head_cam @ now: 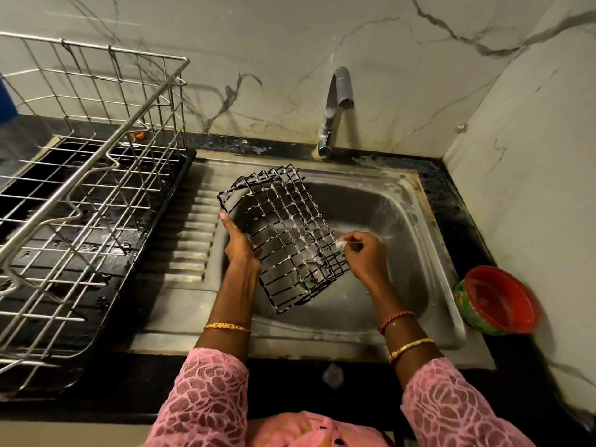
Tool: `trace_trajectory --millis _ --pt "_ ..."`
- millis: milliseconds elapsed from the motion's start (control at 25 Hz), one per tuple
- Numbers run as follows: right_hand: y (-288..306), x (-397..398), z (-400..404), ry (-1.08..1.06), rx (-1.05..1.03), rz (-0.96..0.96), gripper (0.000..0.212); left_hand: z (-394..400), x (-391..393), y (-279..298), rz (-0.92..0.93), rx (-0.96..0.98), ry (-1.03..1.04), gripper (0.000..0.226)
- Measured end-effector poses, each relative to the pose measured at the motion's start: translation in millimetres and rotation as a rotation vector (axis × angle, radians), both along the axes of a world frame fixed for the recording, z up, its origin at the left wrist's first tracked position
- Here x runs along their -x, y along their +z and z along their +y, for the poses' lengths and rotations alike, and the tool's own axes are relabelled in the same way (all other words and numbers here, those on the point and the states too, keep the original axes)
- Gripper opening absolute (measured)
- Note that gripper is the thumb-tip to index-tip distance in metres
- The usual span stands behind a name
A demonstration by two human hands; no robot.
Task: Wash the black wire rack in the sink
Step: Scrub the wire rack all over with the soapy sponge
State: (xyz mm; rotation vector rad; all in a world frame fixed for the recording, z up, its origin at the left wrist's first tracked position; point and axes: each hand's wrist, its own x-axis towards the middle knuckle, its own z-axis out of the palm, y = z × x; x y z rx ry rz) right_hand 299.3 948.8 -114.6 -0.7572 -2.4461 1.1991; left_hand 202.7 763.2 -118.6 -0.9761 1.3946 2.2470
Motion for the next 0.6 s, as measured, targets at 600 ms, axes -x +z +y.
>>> trace_trajectory --millis 600 --pt "13.8 -6.4 -8.8 0.002 -0.099 0.121 0.023 -1.7 1.1 4.7 0.061 -0.031 -0.045 0.089"
